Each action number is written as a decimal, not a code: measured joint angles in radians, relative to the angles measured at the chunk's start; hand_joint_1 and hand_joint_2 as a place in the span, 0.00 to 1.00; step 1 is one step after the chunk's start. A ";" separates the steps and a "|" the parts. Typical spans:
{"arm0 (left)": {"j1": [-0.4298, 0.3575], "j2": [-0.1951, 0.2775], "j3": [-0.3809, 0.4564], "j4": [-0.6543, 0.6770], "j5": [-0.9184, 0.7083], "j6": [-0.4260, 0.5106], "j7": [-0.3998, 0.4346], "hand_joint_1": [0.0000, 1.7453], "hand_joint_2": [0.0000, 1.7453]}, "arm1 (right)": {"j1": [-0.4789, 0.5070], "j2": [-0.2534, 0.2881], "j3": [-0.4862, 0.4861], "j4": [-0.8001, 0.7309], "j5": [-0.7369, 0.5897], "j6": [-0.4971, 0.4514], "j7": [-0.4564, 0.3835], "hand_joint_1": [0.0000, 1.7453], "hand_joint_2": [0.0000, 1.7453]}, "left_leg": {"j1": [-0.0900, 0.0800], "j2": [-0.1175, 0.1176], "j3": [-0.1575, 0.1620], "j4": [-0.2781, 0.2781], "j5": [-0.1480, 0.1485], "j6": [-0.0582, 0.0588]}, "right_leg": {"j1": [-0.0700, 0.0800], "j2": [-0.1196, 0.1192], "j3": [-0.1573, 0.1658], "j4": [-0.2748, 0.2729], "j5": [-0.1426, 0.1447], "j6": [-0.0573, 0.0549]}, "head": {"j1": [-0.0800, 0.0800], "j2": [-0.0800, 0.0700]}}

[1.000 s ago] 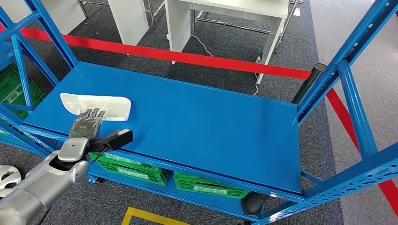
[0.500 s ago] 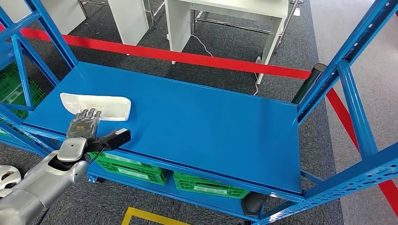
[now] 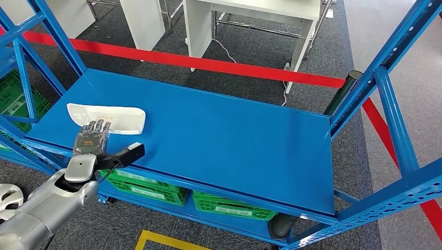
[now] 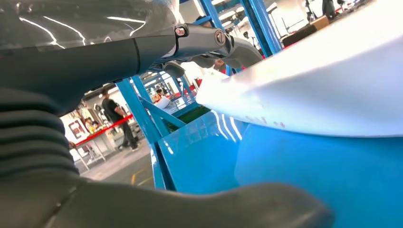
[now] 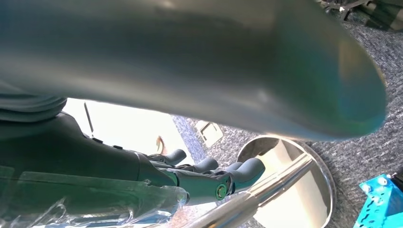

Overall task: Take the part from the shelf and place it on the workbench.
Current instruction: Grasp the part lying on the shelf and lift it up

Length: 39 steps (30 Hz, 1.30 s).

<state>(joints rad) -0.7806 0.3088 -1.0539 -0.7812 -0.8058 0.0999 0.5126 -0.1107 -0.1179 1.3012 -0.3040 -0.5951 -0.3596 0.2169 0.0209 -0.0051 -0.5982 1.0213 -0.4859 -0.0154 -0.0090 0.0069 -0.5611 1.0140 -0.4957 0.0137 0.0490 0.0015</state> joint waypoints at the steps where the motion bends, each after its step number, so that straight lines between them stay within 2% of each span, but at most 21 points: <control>1: 0.001 0.000 0.003 0.000 0.001 0.003 -0.005 0.00 0.00 | 0.000 0.000 0.000 0.000 0.000 0.000 0.000 0.00 0.00 | 0.000 0.000 0.000 0.000 0.000 0.000 | 0.000 0.000 0.000 0.000 0.000 0.000 | 0.000 0.000; 30: 0.034 -0.002 0.045 -0.017 0.026 0.013 -0.026 0.00 0.00 | 0.000 -0.006 0.000 0.000 0.017 0.008 -0.013 0.00 0.00 | 0.000 0.000 0.000 0.000 0.000 0.000 | 0.000 0.000 0.000 0.000 0.000 0.000 | 0.000 0.000; 34: 0.039 -0.002 0.045 -0.017 0.022 0.015 -0.027 0.00 1.00 | 0.000 -0.006 0.000 -0.002 0.017 0.008 -0.017 0.00 0.00 | 0.000 0.000 0.000 0.000 0.000 0.000 | 0.000 0.000 0.000 0.000 0.000 0.000 | 0.000 0.000; 39: 0.045 -0.003 0.045 -0.017 0.019 0.032 -0.036 0.00 1.00 | 0.000 -0.008 0.000 -0.004 0.018 0.011 -0.018 0.00 0.00 | 0.000 0.000 0.000 0.000 0.000 0.000 | 0.000 0.000 0.000 0.000 0.000 0.000 | 0.000 0.000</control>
<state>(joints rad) -0.7358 0.3060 -1.0084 -0.7980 -0.7865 0.1324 0.4765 -0.1108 -0.1255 1.3012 -0.3084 -0.5776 -0.3484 0.1987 0.0209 -0.0051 -0.5981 1.0212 -0.4858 -0.0155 -0.0089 0.0069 -0.5612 1.0141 -0.4957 0.0137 0.0489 0.0015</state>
